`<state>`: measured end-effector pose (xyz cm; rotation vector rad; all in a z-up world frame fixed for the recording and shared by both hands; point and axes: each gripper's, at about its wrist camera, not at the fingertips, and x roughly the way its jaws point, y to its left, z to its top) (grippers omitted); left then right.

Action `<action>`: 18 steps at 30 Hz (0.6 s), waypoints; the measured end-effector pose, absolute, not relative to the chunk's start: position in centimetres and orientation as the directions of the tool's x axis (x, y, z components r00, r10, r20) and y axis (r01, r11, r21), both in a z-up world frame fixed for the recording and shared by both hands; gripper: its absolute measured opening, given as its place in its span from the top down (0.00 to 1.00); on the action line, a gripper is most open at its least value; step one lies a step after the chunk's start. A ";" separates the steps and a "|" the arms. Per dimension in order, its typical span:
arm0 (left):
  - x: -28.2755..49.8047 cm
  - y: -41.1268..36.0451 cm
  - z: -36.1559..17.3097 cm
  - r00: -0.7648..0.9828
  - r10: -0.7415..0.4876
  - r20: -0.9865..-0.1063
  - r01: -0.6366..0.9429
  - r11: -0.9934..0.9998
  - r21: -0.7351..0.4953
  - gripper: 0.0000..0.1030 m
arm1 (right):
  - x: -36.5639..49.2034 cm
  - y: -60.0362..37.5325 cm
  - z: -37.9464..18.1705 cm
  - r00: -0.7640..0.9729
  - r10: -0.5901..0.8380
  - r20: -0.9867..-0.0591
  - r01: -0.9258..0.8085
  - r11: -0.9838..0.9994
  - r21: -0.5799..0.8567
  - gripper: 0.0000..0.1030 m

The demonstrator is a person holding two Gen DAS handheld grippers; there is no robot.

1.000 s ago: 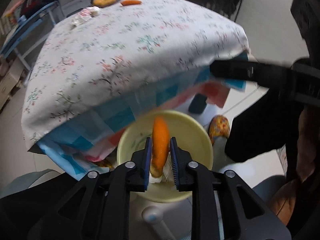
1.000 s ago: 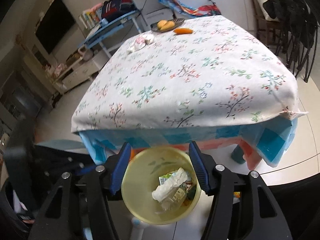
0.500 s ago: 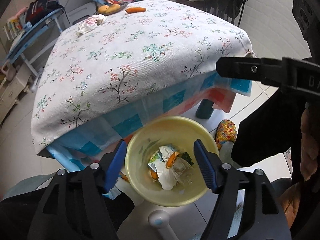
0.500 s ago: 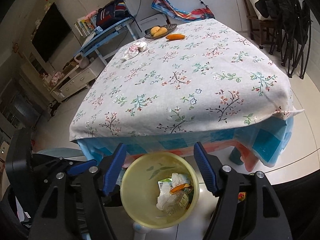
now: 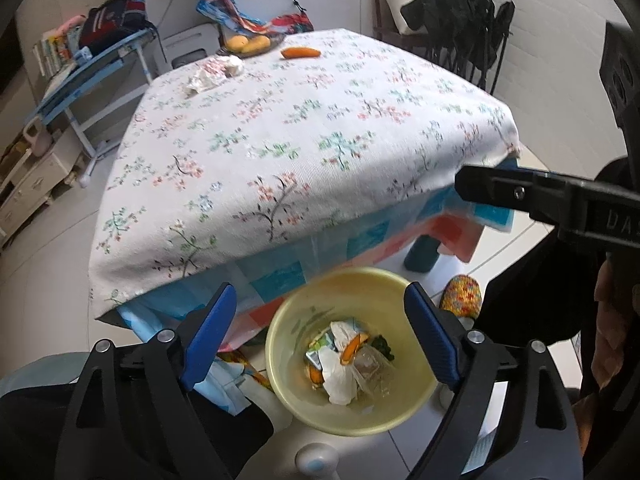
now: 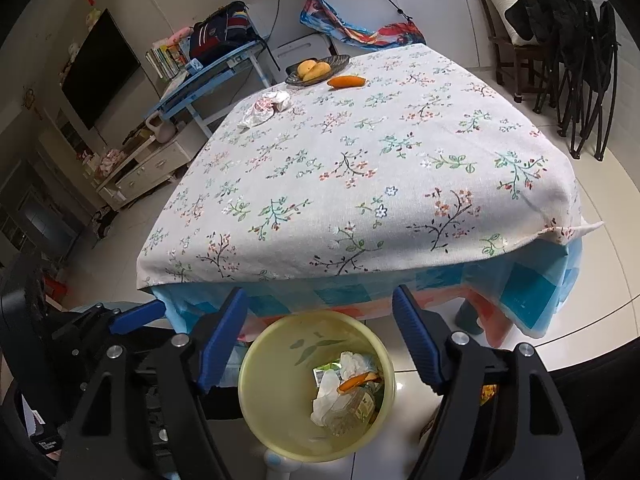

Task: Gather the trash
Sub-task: 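Move both grippers back over the table toward the snack bag and peel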

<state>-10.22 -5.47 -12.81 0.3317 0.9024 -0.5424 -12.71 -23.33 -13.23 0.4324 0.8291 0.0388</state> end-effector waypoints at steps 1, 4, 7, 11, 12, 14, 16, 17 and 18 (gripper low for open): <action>-10.0 -5.3 -12.4 0.509 -0.312 -0.802 0.566 0.824 0.039 0.20 | -12.6 -23.3 -13.1 0.683 0.196 -0.703 0.132 0.914 0.384 0.30; -8.7 -4.5 -11.0 0.545 -0.328 -0.772 0.524 0.852 0.009 0.18 | -12.2 -23.4 -12.3 0.697 0.193 -0.690 0.118 0.919 0.376 0.29; -6.8 -3.1 -9.7 0.582 -0.315 -0.749 0.448 0.894 -0.027 0.16 | -11.6 -23.6 -11.4 0.715 0.188 -0.674 0.107 0.923 0.370 0.27; -3.9 -1.4 -8.4 0.616 -0.283 -0.735 0.366 0.929 -0.051 0.16 | -10.1 -23.6 -10.4 0.724 0.182 -0.666 0.086 0.934 0.348 0.27; -3.1 -1.1 -8.0 0.627 -0.272 -0.730 0.348 0.936 -0.050 0.16 | -9.8 -23.5 -10.2 0.724 0.182 -0.665 0.081 0.935 0.344 0.26; -1.5 -0.6 -7.6 0.632 -0.266 -0.728 0.326 0.943 -0.061 0.15 | -8.9 -23.6 -9.9 0.724 0.183 -0.665 0.069 0.940 0.334 0.26; -0.1 -0.3 -7.4 0.629 -0.269 -0.729 0.309 0.947 -0.083 0.15 | -7.9 -23.7 -9.7 0.721 0.181 -0.669 0.061 0.945 0.321 0.26; 0.8 -0.3 -7.4 0.625 -0.270 -0.732 0.296 0.950 -0.097 0.15 | -7.3 -23.8 -9.5 0.719 0.179 -0.672 0.055 0.949 0.312 0.26; 1.4 -0.3 -7.5 0.622 -0.270 -0.735 0.289 0.952 -0.104 0.15 | -6.9 -23.8 -9.4 0.716 0.180 -0.674 0.050 0.951 0.306 0.26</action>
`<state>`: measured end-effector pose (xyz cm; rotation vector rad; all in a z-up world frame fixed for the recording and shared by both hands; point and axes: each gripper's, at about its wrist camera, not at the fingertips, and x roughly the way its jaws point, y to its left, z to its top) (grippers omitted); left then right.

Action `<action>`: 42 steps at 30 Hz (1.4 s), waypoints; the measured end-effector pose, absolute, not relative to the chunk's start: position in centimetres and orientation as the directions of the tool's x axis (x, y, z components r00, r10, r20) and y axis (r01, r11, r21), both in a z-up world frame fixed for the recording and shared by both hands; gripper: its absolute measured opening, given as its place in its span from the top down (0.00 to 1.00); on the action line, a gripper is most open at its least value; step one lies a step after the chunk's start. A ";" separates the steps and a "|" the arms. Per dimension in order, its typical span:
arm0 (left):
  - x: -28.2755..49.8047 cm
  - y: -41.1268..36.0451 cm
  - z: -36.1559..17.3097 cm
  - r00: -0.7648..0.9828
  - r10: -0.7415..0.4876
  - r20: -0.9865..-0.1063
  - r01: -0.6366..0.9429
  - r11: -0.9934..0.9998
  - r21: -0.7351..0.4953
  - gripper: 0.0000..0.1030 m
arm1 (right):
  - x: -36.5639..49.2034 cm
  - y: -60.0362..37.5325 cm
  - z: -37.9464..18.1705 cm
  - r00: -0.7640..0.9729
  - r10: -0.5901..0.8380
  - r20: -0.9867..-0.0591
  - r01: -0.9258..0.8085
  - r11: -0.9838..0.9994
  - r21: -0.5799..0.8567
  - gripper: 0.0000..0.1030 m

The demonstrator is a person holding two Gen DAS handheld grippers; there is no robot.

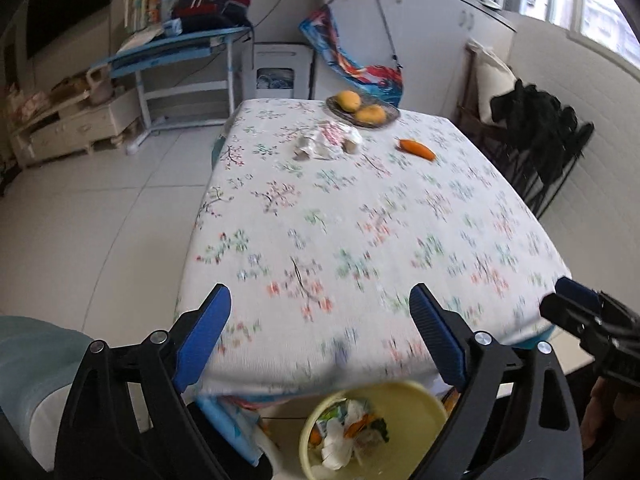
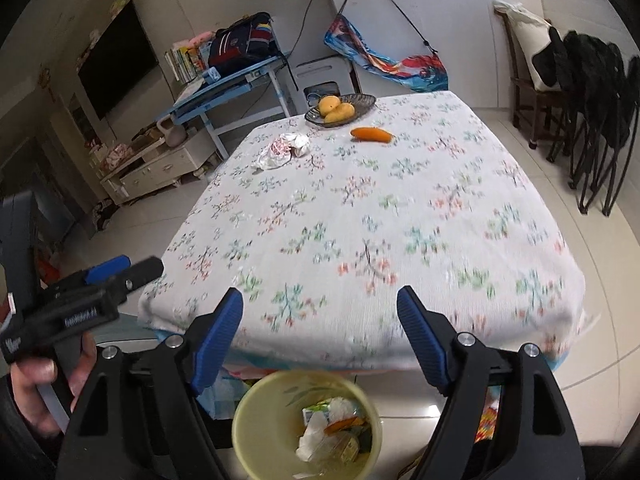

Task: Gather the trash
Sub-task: 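Move both grippers back over the table toward the snack bag and peel, then grasp the white-and-red snack bag with the left gripper while the right gripper grasps the orange peel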

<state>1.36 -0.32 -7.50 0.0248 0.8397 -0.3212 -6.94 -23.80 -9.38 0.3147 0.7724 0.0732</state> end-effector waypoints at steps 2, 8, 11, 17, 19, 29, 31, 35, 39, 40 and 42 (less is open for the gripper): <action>2.9 -0.5 -7.6 0.618 -0.270 -0.739 0.279 0.953 -0.116 0.15 | -5.4 -24.1 -9.0 0.710 0.173 -0.682 0.038 0.959 0.282 0.26; 8.4 -2.0 -7.9 0.607 -0.274 -0.746 0.262 0.955 -0.137 0.15 | 0.4 -25.7 -8.8 0.692 0.126 -0.711 0.016 0.982 0.190 0.23; 11.3 -3.1 -8.2 0.598 -0.277 -0.752 0.259 0.955 -0.146 0.15 | 3.6 -26.5 -9.6 0.677 0.112 -0.727 0.015 0.986 0.167 0.23; 17.0 -5.8 -8.9 0.589 -0.284 -0.756 0.266 0.952 -0.150 0.15 | 9.2 -27.4 -10.8 0.667 0.094 -0.739 -0.002 0.992 0.125 0.23; 19.0 -6.9 -9.3 0.582 -0.288 -0.761 0.270 0.951 -0.153 0.15 | 11.2 -27.9 -11.2 0.664 0.086 -0.743 -0.007 0.994 0.109 0.23; 25.6 -10.4 -11.3 0.544 -0.284 -0.789 0.247 0.953 -0.173 0.15 | 16.3 -29.9 -12.0 0.653 0.085 -0.752 0.012 0.992 0.123 0.23; 26.4 -11.1 -11.8 0.540 -0.266 -0.799 0.242 0.958 -0.155 0.15 | 17.0 -29.7 -12.3 0.644 0.086 -0.760 0.000 0.994 0.113 0.23; 27.8 -12.1 -13.0 0.518 -0.230 -0.824 0.228 0.965 -0.126 0.15 | 17.8 -30.1 -12.8 0.631 0.089 -0.771 -0.006 0.994 0.110 0.23; 28.4 -12.7 -13.5 0.519 -0.194 -0.833 0.236 0.969 -0.078 0.15 | 18.5 -30.8 -13.2 0.624 0.088 -0.776 0.009 0.993 0.120 0.24; 28.5 -12.7 -13.6 0.518 -0.191 -0.834 0.238 0.969 -0.075 0.15 | 18.7 -30.8 -13.3 0.622 0.089 -0.778 0.011 0.992 0.122 0.25; 29.0 -12.7 -13.9 0.513 -0.193 -0.836 0.231 0.969 -0.082 0.15 | 19.3 -31.0 -13.5 0.614 0.097 -0.783 0.011 0.991 0.131 0.30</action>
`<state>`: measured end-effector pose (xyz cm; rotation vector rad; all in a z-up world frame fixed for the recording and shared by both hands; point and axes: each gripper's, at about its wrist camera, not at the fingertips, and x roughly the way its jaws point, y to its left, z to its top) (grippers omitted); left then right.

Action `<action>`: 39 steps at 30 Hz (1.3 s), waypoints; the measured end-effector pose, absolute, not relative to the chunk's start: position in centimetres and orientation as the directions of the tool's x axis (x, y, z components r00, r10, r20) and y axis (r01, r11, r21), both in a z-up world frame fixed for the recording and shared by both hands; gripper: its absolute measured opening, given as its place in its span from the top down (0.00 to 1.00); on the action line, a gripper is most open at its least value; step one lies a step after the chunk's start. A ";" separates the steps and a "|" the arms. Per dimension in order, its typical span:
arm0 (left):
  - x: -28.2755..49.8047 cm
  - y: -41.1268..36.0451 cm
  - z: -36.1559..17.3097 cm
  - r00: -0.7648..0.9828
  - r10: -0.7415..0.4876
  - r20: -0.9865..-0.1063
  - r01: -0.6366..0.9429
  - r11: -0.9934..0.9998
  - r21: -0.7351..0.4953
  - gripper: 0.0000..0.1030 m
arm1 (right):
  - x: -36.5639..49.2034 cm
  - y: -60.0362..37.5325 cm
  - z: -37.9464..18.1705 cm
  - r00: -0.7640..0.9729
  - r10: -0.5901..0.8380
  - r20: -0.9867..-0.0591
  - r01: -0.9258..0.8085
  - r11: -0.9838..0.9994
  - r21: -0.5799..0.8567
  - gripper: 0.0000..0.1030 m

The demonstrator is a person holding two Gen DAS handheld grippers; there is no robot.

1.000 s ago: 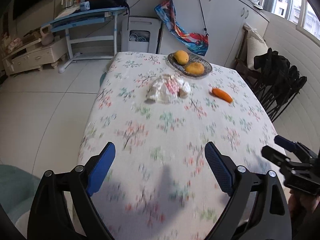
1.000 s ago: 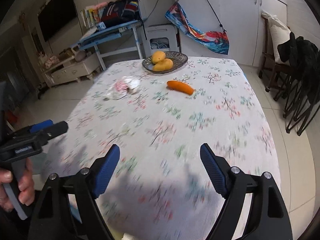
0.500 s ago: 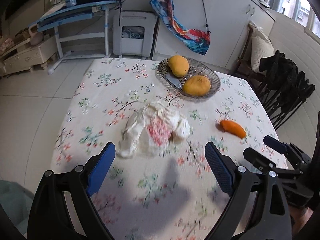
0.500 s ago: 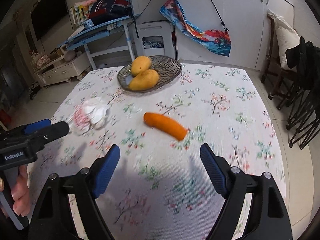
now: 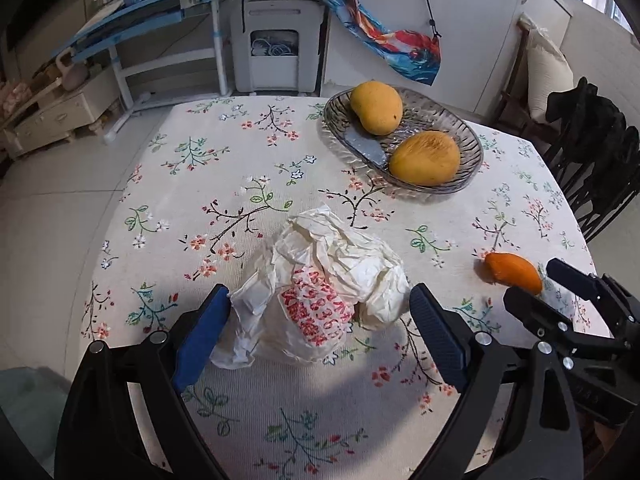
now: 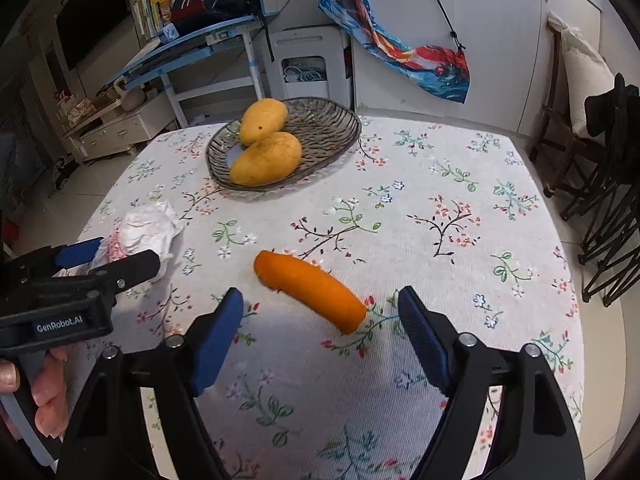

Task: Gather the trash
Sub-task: 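Grasp the white-and-red snack bag with the left gripper while the right gripper grasps the orange peel, then carry the snack bag and the orange peel toward the yellow basin with both grippers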

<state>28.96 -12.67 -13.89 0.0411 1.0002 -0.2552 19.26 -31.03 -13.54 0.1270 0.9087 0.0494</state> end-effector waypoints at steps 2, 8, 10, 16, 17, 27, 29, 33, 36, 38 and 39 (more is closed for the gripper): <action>29.1 -12.5 -14.1 0.510 -0.196 -0.837 0.227 0.970 -0.088 0.16 | 19.6 -31.0 -13.8 0.602 0.108 -0.791 0.003 0.991 0.137 0.36; 29.4 -12.8 -14.2 0.497 -0.244 -0.833 0.270 0.955 -0.120 0.63 | 19.9 -30.0 -13.8 0.593 0.107 -0.798 -0.035 0.994 0.107 0.66; 29.1 -13.0 -14.0 0.483 -0.273 -0.832 0.288 0.947 -0.143 0.73 | 19.9 -29.6 -13.8 0.584 0.118 -0.804 -0.051 0.993 0.108 0.85; 26.5 -12.2 -12.4 0.503 -0.317 -0.804 0.308 0.935 -0.175 0.77 | 19.2 -27.7 -13.2 0.576 0.174 -0.798 -0.088 0.985 0.151 0.87; 26.0 -11.9 -12.0 0.511 -0.316 -0.799 0.307 0.936 -0.173 0.77 | 19.0 -27.5 -12.9 0.580 0.187 -0.793 -0.091 0.982 0.165 0.87; 18.4 -7.3 -8.7 0.598 -0.248 -0.762 0.265 0.959 -0.104 0.77 | 12.4 -26.0 -9.7 0.622 0.278 -0.732 -0.113 0.957 0.268 0.87; 17.0 -6.6 -8.0 0.619 -0.235 -0.749 0.261 0.961 -0.086 0.77 | 11.0 -25.9 -9.4 0.631 0.285 -0.721 -0.112 0.954 0.278 0.87; 14.4 -6.1 -7.0 0.651 -0.224 -0.726 0.268 0.962 -0.056 0.77 | 9.2 -25.8 -9.2 0.639 0.289 -0.713 -0.104 0.950 0.293 0.87; 12.6 -6.1 -6.4 0.673 -0.214 -0.708 0.281 0.959 -0.023 0.77 | 8.4 -25.5 -9.2 0.642 0.294 -0.708 -0.100 0.948 0.302 0.87; 11.5 -6.1 -6.1 0.685 -0.208 -0.699 0.289 0.957 -0.002 0.77 | 7.8 -25.3 -9.1 0.646 0.297 -0.704 -0.104 0.947 0.304 0.87; 11.1 -6.1 -5.9 0.687 -0.207 -0.696 0.290 0.957 0.002 0.77 | 7.5 -25.1 -9.0 0.648 0.299 -0.701 -0.107 0.946 0.305 0.87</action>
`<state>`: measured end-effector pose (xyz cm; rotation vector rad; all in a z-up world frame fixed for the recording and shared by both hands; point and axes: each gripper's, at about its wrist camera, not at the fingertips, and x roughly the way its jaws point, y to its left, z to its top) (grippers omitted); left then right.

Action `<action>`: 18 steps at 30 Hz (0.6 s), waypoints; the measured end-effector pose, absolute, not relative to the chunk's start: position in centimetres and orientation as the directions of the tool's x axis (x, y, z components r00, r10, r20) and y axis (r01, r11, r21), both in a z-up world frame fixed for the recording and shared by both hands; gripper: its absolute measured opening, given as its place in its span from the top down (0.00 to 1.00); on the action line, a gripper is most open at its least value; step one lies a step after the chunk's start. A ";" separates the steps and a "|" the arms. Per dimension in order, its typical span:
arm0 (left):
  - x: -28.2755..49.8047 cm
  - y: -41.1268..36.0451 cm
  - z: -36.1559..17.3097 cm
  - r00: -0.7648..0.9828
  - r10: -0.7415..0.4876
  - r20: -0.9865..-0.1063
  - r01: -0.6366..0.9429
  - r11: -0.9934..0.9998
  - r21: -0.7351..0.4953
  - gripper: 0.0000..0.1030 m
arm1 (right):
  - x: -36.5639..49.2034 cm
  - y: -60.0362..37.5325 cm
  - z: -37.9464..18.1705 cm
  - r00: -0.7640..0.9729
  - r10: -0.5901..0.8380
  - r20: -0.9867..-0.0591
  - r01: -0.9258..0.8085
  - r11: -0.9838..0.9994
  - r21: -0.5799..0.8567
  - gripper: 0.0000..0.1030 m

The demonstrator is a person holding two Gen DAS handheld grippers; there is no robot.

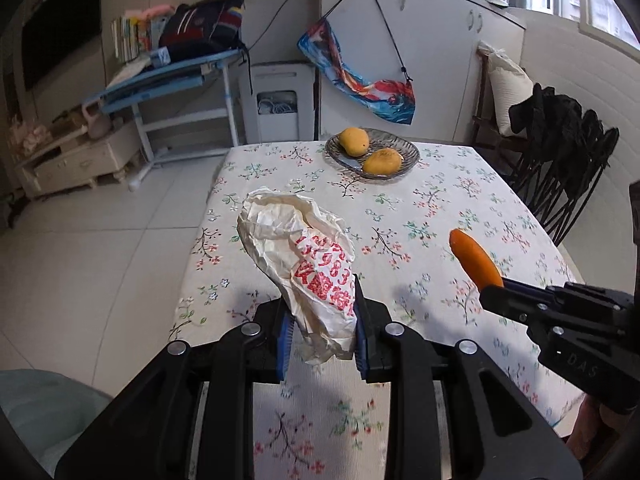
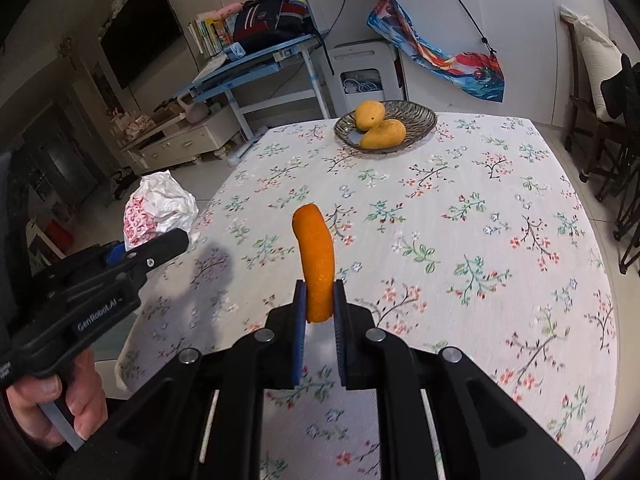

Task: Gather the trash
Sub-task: 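Carry the snack bag and the orange peel toward the yellow basin with both grippers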

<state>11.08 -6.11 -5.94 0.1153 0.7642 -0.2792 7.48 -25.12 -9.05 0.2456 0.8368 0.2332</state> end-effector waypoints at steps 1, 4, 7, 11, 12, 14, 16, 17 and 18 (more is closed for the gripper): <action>10.7 -6.1 -5.8 0.689 -0.207 -0.694 0.292 0.956 0.005 0.77 | 7.2 -25.0 -9.0 0.649 0.300 -0.699 -0.109 0.946 0.306 0.87; 9.6 -5.8 -5.6 0.692 -0.210 -0.691 0.293 0.956 0.003 0.77 | 6.4 -24.7 -8.9 0.655 0.306 -0.691 -0.114 0.944 0.310 0.87; 8.8 -5.6 -5.4 0.695 -0.209 -0.688 0.293 0.956 0.005 0.77 | 5.4 -24.6 -8.7 0.659 0.307 -0.686 -0.118 0.944 0.309 0.87; 7.7 -5.6 -5.5 0.702 -0.205 -0.682 0.297 0.955 0.018 0.77 | 4.5 -24.5 -8.5 0.666 0.308 -0.679 -0.123 0.943 0.308 0.87; 7.3 -5.5 -5.4 0.705 -0.205 -0.679 0.299 0.954 0.022 0.77 | 4.2 -24.4 -8.4 0.669 0.309 -0.676 -0.124 0.943 0.308 0.87; 6.6 -5.3 -5.5 0.707 -0.206 -0.677 0.301 0.953 0.024 0.76 | 3.5 -24.4 -8.3 0.674 0.309 -0.671 -0.127 0.943 0.308 0.87; 6.0 -5.2 -5.6 0.706 -0.209 -0.677 0.301 0.953 0.019 0.77 | 2.7 -24.5 -8.4 0.678 0.308 -0.667 -0.121 0.942 0.312 0.87; 5.8 -5.1 -5.6 0.704 -0.211 -0.678 0.301 0.953 0.017 0.76 | 2.3 -24.5 -8.5 0.680 0.310 -0.665 -0.117 0.941 0.318 0.87; 5.4 -5.1 -5.8 0.703 -0.212 -0.679 0.303 0.953 0.016 0.77 | 1.9 -24.6 -8.6 0.680 0.313 -0.663 -0.113 0.938 0.328 0.87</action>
